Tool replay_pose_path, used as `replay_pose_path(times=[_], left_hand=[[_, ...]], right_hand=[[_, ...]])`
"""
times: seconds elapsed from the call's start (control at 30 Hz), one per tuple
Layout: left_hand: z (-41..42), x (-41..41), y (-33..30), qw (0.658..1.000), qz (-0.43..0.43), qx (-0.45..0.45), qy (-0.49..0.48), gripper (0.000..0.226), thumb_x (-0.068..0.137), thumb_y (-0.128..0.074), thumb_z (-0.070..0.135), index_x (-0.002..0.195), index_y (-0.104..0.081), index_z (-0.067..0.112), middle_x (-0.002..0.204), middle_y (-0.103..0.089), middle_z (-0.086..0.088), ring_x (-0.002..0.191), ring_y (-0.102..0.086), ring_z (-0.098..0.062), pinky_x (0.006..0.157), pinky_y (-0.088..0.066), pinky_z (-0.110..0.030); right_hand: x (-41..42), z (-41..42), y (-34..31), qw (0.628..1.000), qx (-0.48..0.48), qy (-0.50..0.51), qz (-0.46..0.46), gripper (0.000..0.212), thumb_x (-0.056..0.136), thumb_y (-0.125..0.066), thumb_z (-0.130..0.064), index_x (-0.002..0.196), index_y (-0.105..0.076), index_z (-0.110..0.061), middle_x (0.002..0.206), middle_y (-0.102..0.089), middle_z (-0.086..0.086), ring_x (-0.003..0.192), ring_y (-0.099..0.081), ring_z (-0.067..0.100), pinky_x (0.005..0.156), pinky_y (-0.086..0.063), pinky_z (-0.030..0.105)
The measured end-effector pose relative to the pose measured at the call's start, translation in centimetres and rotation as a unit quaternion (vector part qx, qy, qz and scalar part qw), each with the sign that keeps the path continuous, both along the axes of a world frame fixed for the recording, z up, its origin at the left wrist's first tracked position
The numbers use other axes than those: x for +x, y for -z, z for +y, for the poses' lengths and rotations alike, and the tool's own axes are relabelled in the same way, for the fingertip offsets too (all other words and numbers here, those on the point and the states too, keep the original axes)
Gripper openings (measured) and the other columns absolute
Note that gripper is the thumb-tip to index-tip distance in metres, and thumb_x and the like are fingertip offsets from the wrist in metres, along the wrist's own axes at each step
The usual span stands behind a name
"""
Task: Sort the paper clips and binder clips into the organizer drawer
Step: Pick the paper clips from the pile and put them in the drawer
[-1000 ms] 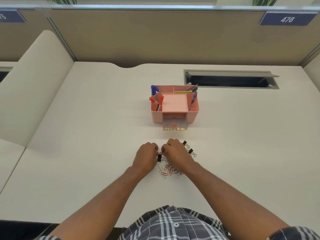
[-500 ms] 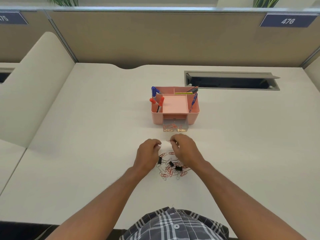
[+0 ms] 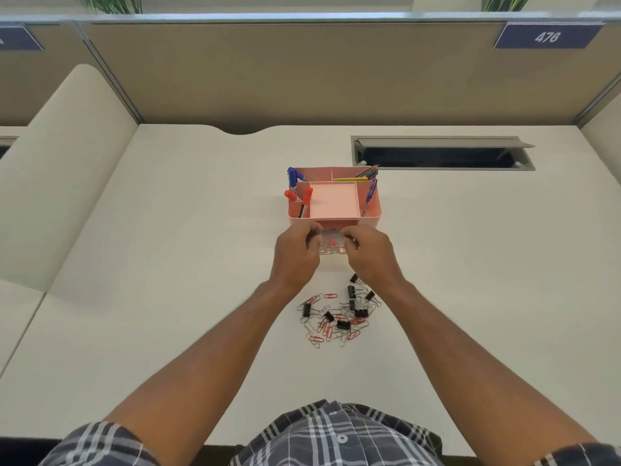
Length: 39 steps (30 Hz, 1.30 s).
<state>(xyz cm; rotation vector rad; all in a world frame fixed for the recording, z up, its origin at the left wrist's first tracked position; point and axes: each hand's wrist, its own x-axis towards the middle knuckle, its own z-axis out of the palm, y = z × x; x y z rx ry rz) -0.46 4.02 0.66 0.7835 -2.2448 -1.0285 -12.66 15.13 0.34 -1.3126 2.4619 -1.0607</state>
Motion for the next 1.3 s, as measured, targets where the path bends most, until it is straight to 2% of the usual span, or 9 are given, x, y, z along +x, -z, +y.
replay_pose_path(times=[0.1, 0.3, 0.5, 0.73, 0.9, 1.07, 1.13, 1.23, 1.3], left_hand=[[0.7, 2.1, 1.4, 1.000, -0.015, -0.011, -0.011, 0.011, 0.086, -0.063, 0.005, 0.088, -0.064, 0.015, 0.081, -0.063, 0.005, 0.073, -0.057, -0.006, 0.065, -0.046, -0.013], [2.8, 5.4, 5.3, 0.955, -0.295, 0.006, 0.023, 0.013, 0.089, -0.064, 0.026, 0.092, -0.070, 0.016, 0.092, -0.066, -0.001, 0.086, -0.062, -0.019, 0.072, -0.049, -0.031], [3.5, 5.0, 5.7, 0.934, -0.353, -0.041, 0.041, 0.015, 0.089, -0.060, 0.024, 0.093, -0.067, 0.012, 0.099, -0.061, -0.008, 0.094, -0.058, -0.027, 0.077, -0.050, -0.037], [3.1, 5.0, 6.0, 0.946, -0.321, 0.000, 0.042, 0.009, 0.090, -0.058, 0.014, 0.083, -0.065, 0.014, 0.087, -0.066, -0.003, 0.084, -0.060, -0.024, 0.072, -0.050, -0.036], [2.5, 4.9, 4.8, 0.980, -0.176, 0.089, -0.014, 0.011, 0.090, -0.059, 0.007, 0.089, -0.066, 0.016, 0.091, -0.067, 0.004, 0.085, -0.061, -0.014, 0.078, -0.049, -0.027], [1.6, 2.4, 1.5, 0.998, -0.049, 0.039, -0.014, 0.012, 0.088, -0.062, 0.005, 0.095, -0.069, 0.012, 0.090, -0.069, 0.001, 0.083, -0.062, -0.014, 0.077, -0.051, -0.025], [1.0, 1.1, 0.5, 0.999, -0.042, 0.025, -0.008, 0.014, 0.089, -0.061, 0.003, 0.097, -0.069, 0.011, 0.090, -0.068, 0.000, 0.083, -0.062, -0.014, 0.077, -0.053, -0.027], [0.3, -0.4, -0.3, 0.999, -0.050, 0.014, 0.003, 0.017, 0.089, -0.058, 0.000, 0.099, -0.069, 0.008, 0.094, -0.069, -0.004, 0.086, -0.063, -0.017, 0.078, -0.055, -0.031], [-0.1, -0.8, -0.5, 0.999, -0.048, 0.015, 0.007, 0.019, 0.089, -0.057, -0.001, 0.099, -0.069, 0.008, 0.095, -0.069, -0.005, 0.088, -0.063, -0.018, 0.077, -0.055, -0.025]], right_hand=[[0.9, 1.4, 1.1, 0.999, 0.033, -0.026, 0.010, 0.013, 0.091, -0.055, -0.017, 0.088, -0.067, -0.019, 0.082, -0.065, -0.004, 0.076, -0.054, 0.014, 0.067, -0.047, 0.032], [3.9, 2.4, 4.2, 0.965, 0.228, -0.097, 0.089, 0.020, 0.095, -0.054, -0.024, 0.095, -0.071, -0.013, 0.094, -0.063, 0.007, 0.094, -0.054, 0.028, 0.075, -0.048, 0.038], [5.5, 2.2, 4.9, 0.949, 0.278, -0.097, 0.111, 0.012, 0.089, -0.055, -0.008, 0.098, -0.063, -0.011, 0.100, -0.059, 0.006, 0.096, -0.051, 0.027, 0.078, -0.046, 0.039], [5.1, 2.3, 4.9, 0.957, 0.258, -0.104, 0.081, 0.011, 0.087, -0.056, -0.002, 0.091, -0.058, -0.011, 0.094, -0.061, 0.005, 0.093, -0.052, 0.026, 0.077, -0.046, 0.037], [4.1, 2.4, 3.8, 0.989, 0.136, -0.046, -0.021, 0.011, 0.094, -0.054, -0.013, 0.098, -0.064, -0.017, 0.096, -0.065, -0.002, 0.093, -0.052, 0.019, 0.078, -0.046, 0.033], [2.0, 1.2, 0.8, 1.000, 0.003, 0.000, 0.006, 0.016, 0.092, -0.055, -0.011, 0.099, -0.069, -0.016, 0.093, -0.068, 0.000, 0.088, -0.055, 0.017, 0.074, -0.041, 0.028], [1.1, 0.5, -0.3, 1.000, -0.005, 0.019, 0.022, 0.019, 0.091, -0.054, -0.009, 0.099, -0.070, -0.015, 0.092, -0.068, 0.001, 0.086, -0.056, 0.016, 0.071, -0.041, 0.026], [0.4, -0.5, -1.3, 0.999, 0.014, 0.020, 0.034, 0.021, 0.090, -0.054, -0.007, 0.097, -0.073, -0.011, 0.092, -0.069, 0.005, 0.085, -0.059, 0.021, 0.071, -0.051, 0.034], [0.3, -0.8, -1.5, 0.999, 0.020, 0.013, 0.042, 0.022, 0.091, -0.052, -0.007, 0.099, -0.073, -0.011, 0.095, -0.070, 0.006, 0.087, -0.060, 0.024, 0.072, -0.053, 0.037]])
